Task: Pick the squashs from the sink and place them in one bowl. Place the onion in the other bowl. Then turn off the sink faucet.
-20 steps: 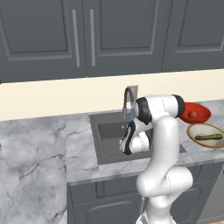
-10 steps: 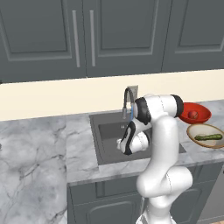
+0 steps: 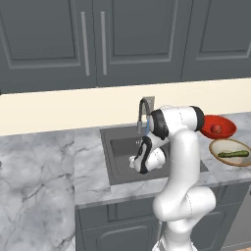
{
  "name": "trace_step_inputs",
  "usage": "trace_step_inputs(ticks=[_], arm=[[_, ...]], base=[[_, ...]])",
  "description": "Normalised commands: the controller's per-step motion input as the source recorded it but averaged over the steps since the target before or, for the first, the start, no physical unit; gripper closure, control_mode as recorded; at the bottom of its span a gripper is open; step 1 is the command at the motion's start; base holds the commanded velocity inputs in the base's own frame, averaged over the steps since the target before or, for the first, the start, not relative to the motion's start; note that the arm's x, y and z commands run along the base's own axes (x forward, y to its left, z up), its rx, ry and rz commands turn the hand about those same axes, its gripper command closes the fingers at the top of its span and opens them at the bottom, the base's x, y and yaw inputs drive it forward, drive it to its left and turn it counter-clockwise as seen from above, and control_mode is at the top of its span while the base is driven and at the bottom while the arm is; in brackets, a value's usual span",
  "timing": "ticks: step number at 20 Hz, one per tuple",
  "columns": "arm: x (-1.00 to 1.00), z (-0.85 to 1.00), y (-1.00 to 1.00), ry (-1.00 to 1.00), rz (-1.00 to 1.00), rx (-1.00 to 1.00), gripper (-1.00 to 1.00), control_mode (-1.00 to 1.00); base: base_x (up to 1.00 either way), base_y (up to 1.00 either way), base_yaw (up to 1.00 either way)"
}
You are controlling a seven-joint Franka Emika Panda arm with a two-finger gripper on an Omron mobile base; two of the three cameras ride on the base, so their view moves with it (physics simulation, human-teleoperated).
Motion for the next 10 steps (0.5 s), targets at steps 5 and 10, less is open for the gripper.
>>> trace_step_inputs(ticks=[5, 10], arm=[[0.06, -0.45, -0.16, 0.00, 0.00, 0.00, -1.00, -1.00], [0.00, -0.34, -0.40, 0.00, 0.00, 0.00, -1.00, -1.00]], base=[[0.00, 0.00, 0.00], [0.00, 0.00, 0.00]])
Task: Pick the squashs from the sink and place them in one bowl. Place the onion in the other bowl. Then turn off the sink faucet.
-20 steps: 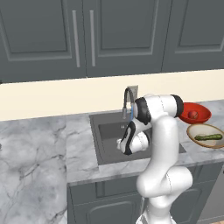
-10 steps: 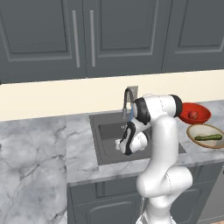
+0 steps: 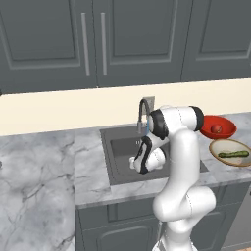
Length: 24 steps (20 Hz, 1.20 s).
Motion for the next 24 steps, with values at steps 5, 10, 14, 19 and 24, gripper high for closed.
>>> trace_step_inputs(ticks=[5, 10, 14, 19, 24], arm=[[0.03, -0.30, -0.40, 0.00, -0.01, 0.00, -1.00, -1.00], [0.26, -0.33, -0.19, 0.00, -0.05, 0.00, -1.00, -1.00], [0.37, -0.35, -0.16, 0.00, -0.08, 0.00, -1.00, -1.00], [0.38, -0.46, -0.23, 0.00, -0.07, 0.00, -1.00, -1.00], [0.40, -0.46, -0.35, 0.00, -0.07, 0.00, -1.00, -1.00]], base=[[0.00, 0.00, 0.00], [0.00, 0.00, 0.00], [0.00, 0.00, 0.00], [0.00, 0.00, 0.00], [0.00, 0.00, 0.00]])
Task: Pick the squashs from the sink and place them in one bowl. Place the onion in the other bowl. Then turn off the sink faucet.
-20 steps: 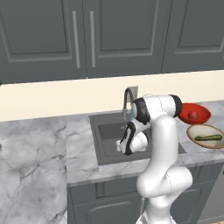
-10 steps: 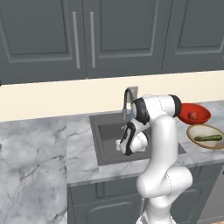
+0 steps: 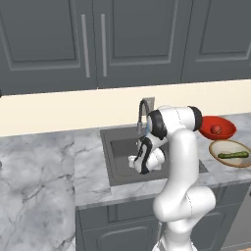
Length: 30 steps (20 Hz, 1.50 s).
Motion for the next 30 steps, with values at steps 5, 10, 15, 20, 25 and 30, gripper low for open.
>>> trace_step_inputs(ticks=[5, 10, 15, 20, 25, 30], arm=[[0.32, -0.15, -0.37, 0.00, -0.03, 0.00, -1.00, -1.00], [0.34, 0.00, -0.44, 0.01, 0.00, 0.00, -1.00, -1.00], [0.33, 0.00, -0.36, 0.09, 0.00, 0.00, -1.00, -1.00], [0.36, 0.00, -0.17, 0.15, 0.00, 0.01, -1.00, -1.00], [0.30, 0.13, -0.07, 0.21, 0.00, 0.00, -1.00, -1.00], [0.44, 0.03, -0.01, 0.15, 0.00, 0.00, -1.00, -1.00]], base=[[0.00, 0.00, 0.00], [0.00, 0.00, 0.00], [0.00, 0.00, 0.00], [0.00, 0.00, 0.00], [0.00, 0.00, 0.00], [0.00, 0.00, 0.00]])
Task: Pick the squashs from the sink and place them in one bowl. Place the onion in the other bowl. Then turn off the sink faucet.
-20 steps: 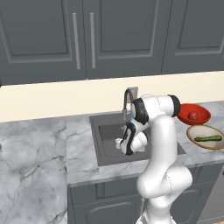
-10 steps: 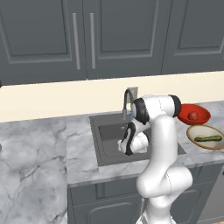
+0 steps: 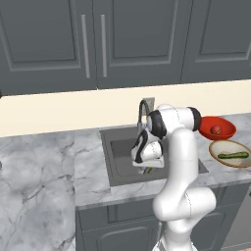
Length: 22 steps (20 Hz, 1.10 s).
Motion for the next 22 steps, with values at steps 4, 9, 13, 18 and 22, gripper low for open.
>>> trace_step_inputs(ticks=[4, 9, 13, 18, 22], arm=[[0.34, -0.03, -0.04, 0.05, 0.00, 0.00, -1.00, -1.00], [0.01, -0.22, -0.03, -0.01, 0.00, 0.00, -1.00, -1.00], [0.00, -0.20, 0.00, -0.04, 0.00, 0.00, -1.00, -1.00], [0.00, -0.19, 0.00, -0.03, 0.00, 0.00, -1.00, -1.00], [-0.06, -0.17, 0.00, -0.04, 0.00, 0.00, -1.00, -1.00]], base=[[0.00, 0.00, 0.00], [0.00, 0.00, 0.00], [0.00, 0.00, 0.00], [0.00, 0.00, 0.00], [0.00, 0.00, 0.00]])
